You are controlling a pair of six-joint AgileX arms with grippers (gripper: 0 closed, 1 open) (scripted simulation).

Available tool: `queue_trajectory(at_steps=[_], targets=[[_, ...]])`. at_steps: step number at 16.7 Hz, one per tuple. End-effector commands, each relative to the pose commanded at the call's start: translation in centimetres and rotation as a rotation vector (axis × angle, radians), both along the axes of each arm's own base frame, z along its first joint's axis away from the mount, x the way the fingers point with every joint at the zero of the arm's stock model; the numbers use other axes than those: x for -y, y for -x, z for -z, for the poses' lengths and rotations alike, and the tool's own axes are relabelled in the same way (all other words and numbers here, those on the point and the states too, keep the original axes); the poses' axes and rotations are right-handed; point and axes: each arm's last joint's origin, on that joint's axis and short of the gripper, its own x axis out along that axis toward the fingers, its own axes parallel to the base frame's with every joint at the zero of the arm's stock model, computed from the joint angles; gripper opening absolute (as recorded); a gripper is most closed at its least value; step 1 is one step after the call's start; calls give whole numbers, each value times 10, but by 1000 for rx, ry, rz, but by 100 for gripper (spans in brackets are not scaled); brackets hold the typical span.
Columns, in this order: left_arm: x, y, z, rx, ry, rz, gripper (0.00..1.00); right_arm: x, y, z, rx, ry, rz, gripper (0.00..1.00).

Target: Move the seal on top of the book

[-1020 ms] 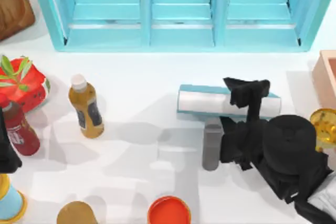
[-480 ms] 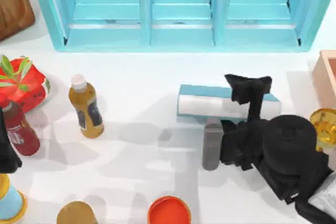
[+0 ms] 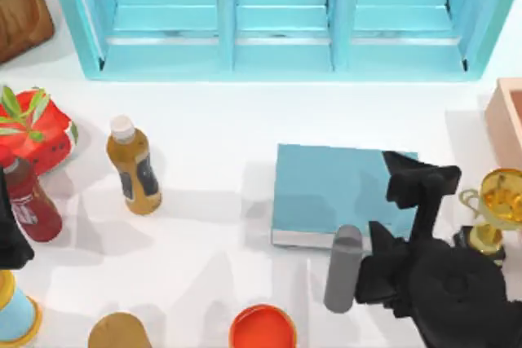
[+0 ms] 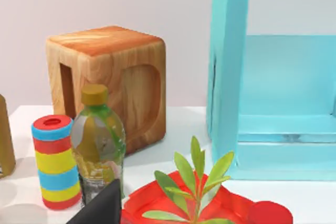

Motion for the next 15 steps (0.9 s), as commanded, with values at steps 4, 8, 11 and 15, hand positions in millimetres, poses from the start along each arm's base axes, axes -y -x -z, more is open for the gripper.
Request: queue_trajectory(at_steps=[4, 8, 11, 15], targets=[[0, 0, 0, 0, 0, 0, 100, 1, 49, 6, 2, 15, -61, 100], [0, 0, 0, 0, 0, 0, 100, -2, 78, 10, 3, -1, -151, 100], [0, 0, 0, 0, 0, 0, 100, -2, 80, 10, 2, -5, -160, 100], [0, 0, 0, 0, 0, 0, 100, -5, 78, 8, -2, -10, -160, 100]])
